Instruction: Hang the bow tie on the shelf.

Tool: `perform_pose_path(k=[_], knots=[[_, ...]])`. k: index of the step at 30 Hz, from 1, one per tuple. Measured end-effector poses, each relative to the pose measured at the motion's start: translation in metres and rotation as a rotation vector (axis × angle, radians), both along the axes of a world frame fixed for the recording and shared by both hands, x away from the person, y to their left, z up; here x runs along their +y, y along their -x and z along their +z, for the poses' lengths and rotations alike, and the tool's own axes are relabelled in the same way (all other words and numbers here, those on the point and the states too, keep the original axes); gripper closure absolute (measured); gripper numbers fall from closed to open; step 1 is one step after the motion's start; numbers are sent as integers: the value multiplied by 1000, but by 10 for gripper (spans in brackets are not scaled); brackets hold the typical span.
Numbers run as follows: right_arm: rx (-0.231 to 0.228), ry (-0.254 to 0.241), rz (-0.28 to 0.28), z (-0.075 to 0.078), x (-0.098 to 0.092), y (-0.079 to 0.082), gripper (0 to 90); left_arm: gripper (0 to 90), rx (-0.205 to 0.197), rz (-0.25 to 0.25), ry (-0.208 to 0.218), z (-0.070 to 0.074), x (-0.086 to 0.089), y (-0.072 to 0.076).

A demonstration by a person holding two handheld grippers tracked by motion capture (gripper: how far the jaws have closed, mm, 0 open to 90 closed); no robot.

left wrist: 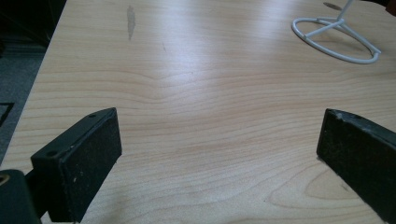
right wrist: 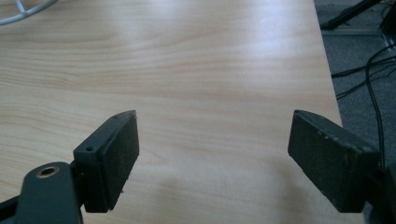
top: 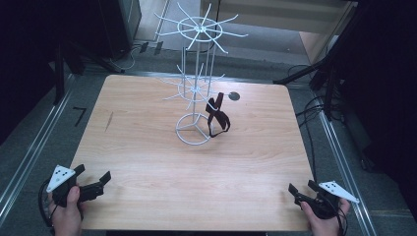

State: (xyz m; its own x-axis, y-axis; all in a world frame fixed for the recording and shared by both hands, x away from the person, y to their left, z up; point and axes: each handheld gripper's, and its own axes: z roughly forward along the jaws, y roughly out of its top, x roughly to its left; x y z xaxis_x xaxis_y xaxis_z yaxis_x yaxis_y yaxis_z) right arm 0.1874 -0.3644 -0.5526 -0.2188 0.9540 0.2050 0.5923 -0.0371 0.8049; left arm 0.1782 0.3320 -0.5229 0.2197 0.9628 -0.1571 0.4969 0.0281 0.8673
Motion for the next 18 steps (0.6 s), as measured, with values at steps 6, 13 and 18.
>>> perform_pose_path(k=[6,13,18], knots=[[-35,-20,-22,1,0,3,165,4,0,-2,-3,0,-1,0],[-27,-14,-42,1,0,1,164,4,2,-2,-5,0,-1,-1],[-24,-12,-46,1,0,0,161,4,9,-1,-8,0,-1,-2]])
